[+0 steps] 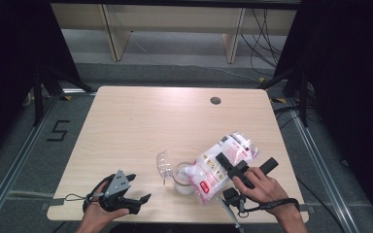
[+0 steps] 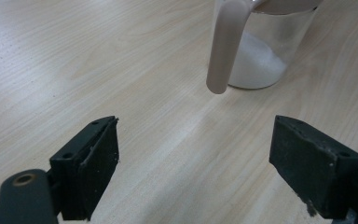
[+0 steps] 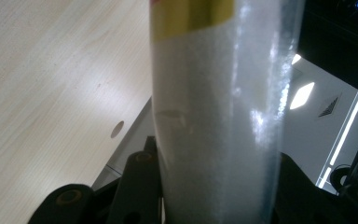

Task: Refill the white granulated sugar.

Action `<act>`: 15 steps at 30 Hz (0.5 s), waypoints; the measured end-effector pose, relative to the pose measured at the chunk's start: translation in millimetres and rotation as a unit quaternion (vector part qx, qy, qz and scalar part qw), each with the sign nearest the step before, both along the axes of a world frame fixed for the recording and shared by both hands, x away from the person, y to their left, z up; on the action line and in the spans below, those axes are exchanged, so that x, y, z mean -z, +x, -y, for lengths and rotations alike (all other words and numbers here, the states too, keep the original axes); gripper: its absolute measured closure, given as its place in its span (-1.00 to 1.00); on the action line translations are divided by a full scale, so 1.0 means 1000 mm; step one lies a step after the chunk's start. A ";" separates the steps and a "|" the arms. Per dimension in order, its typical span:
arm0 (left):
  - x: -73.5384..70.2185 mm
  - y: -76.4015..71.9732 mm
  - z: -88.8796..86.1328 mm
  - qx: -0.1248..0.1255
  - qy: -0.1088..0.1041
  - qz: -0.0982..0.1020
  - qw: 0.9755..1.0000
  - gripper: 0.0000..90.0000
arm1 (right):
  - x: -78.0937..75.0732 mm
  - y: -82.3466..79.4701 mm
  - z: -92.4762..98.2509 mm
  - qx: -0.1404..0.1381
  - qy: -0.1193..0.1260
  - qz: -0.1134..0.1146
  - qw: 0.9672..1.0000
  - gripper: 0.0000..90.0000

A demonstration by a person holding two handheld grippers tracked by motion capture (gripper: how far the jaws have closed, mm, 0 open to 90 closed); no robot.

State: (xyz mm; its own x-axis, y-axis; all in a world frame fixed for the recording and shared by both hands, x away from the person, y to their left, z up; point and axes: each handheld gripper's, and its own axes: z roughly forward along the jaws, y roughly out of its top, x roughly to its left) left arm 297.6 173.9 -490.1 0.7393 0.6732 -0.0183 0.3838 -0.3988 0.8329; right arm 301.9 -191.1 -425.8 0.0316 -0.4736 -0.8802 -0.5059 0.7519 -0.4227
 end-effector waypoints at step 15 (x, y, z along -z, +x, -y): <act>0.000 0.000 0.000 -0.002 0.001 -0.001 1.000 -0.66 | 0.000 -0.001 0.000 -0.002 -0.002 0.001 1.000 0.60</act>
State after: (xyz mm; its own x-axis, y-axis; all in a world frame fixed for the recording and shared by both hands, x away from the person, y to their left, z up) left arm 297.3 173.8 -490.0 0.7372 0.6755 -0.0174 0.3859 -0.3997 0.8314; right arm 301.1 -191.1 -425.3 0.0355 -0.4770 -0.8782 -0.5073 0.7485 -0.4270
